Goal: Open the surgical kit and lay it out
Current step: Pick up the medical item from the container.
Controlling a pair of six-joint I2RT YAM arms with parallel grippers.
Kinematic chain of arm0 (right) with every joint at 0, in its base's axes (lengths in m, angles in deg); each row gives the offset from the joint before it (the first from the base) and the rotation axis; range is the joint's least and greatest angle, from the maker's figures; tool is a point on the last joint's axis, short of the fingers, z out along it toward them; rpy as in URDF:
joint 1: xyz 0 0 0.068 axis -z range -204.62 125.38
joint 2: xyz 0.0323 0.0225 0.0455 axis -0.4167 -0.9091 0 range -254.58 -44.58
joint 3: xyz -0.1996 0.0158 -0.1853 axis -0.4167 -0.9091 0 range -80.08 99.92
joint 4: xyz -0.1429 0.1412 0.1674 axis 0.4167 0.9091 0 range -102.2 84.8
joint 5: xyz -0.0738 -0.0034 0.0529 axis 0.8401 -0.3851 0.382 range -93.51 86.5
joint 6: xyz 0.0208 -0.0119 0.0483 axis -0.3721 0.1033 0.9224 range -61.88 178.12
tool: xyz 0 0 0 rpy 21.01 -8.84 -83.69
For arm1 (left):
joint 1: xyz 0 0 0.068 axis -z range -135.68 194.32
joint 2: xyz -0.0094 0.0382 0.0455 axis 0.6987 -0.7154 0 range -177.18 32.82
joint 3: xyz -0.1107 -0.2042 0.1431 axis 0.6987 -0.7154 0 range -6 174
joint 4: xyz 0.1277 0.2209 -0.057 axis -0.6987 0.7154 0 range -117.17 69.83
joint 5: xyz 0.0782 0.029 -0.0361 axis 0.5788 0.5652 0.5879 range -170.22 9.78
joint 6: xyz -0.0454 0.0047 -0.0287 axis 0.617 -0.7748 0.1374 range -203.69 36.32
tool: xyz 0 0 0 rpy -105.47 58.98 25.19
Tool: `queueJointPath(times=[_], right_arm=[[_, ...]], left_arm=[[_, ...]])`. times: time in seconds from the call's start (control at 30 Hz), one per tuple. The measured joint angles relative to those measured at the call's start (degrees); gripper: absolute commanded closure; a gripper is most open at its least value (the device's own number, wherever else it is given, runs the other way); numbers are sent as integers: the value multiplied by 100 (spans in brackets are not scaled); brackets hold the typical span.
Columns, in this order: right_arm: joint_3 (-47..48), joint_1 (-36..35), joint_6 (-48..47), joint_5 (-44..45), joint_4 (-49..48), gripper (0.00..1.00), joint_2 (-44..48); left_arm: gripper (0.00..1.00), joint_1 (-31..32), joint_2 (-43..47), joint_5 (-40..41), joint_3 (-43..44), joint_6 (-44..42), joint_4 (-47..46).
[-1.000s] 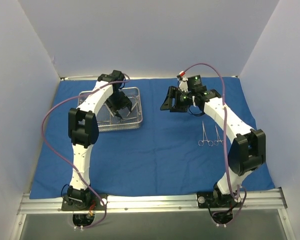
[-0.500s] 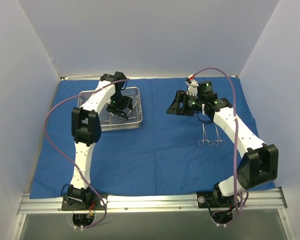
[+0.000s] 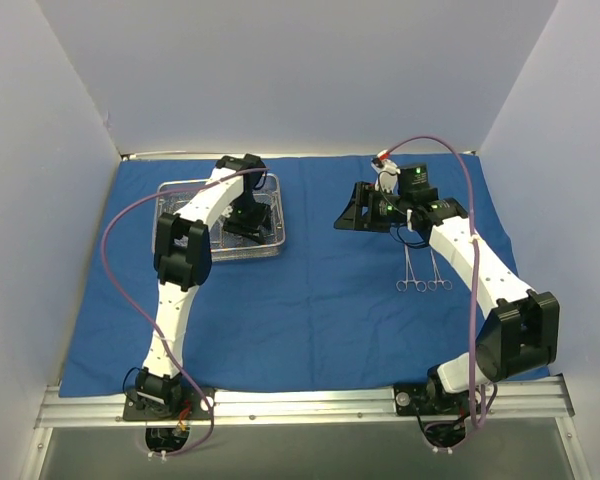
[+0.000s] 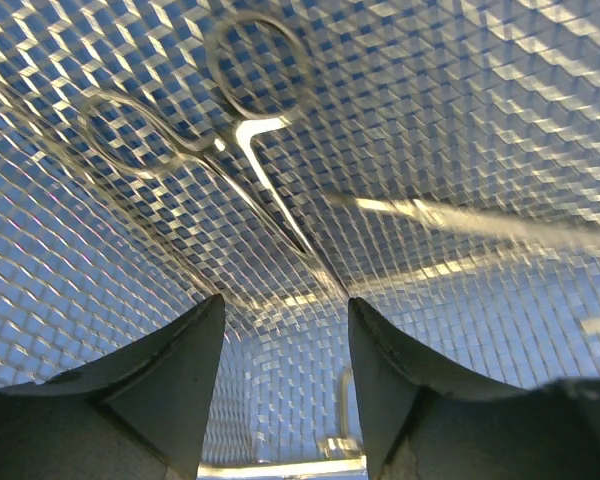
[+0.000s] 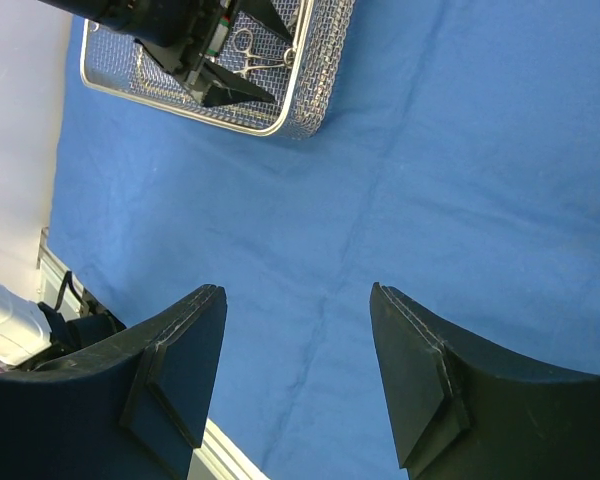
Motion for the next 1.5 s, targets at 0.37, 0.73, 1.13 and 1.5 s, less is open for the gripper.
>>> queueJointPath(times=[0.37, 0.73, 1.13, 1.5], right_arm=[[-35, 2, -50, -15, -13, 41, 61], [-37, 9, -72, -13, -11, 41, 66], [-35, 7, -83, -13, -11, 41, 66], [44, -111, -74, -13, -9, 41, 0]], left_arm=[[48, 0, -166, -144, -188, 448, -76], [90, -35, -122, -236, -308, 621, -260], [98, -260, -94, 140, -85, 389, -177], [98, -374, 96, 302, 385, -249, -334]])
